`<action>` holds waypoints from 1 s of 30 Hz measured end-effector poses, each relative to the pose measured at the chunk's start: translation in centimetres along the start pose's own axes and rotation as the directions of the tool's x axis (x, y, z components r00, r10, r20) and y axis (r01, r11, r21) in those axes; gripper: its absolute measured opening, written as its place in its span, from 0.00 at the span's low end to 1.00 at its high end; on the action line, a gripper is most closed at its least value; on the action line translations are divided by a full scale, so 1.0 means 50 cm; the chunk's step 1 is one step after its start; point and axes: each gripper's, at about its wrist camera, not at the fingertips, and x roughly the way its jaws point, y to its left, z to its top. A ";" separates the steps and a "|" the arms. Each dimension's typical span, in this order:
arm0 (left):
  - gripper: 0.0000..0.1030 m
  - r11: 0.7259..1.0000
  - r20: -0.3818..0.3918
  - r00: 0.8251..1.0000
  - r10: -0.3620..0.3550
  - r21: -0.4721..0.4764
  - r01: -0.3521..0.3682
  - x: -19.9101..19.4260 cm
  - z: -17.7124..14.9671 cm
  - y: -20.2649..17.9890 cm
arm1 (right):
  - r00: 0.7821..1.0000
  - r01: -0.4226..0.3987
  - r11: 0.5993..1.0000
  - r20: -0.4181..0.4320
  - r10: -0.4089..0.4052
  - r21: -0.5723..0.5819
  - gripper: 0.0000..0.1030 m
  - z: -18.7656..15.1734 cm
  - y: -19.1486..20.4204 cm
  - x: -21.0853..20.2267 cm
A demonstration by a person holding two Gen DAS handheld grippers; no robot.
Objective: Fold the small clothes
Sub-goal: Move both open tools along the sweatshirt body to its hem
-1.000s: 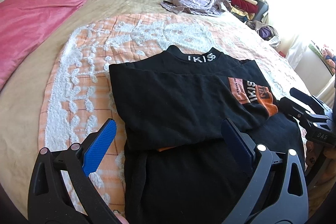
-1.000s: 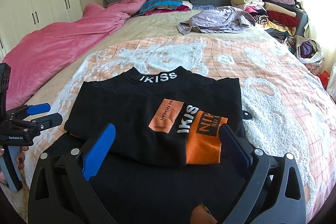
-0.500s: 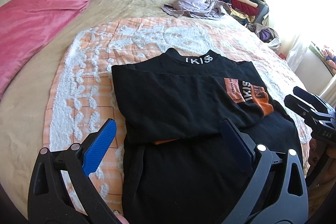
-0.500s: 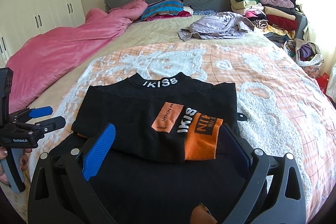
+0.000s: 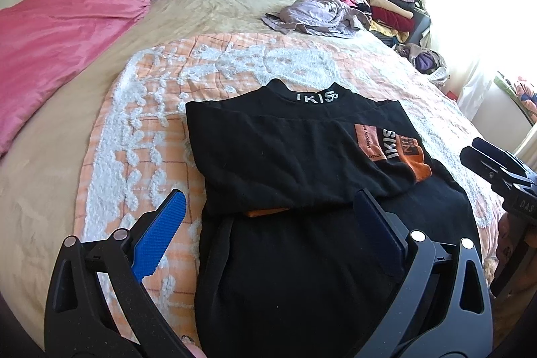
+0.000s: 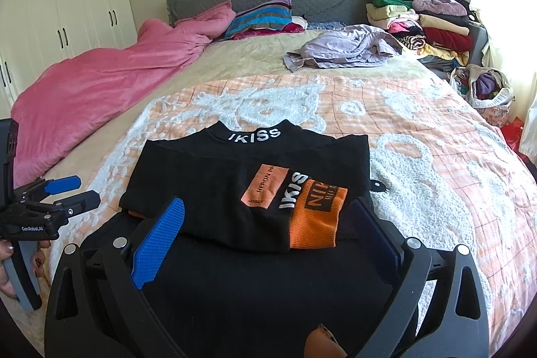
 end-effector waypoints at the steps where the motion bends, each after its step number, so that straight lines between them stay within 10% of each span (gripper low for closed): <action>1: 0.91 1.000 0.000 1.000 0.000 -0.001 0.000 -0.001 -0.003 -0.001 | 1.000 0.000 1.000 0.000 0.000 -0.001 0.95 -0.001 0.000 -0.002; 30: 0.91 0.999 0.029 0.999 0.045 -0.025 -0.044 -0.048 -0.080 0.001 | 1.000 0.011 1.000 -0.016 -0.011 -0.003 0.95 -0.057 -0.018 -0.057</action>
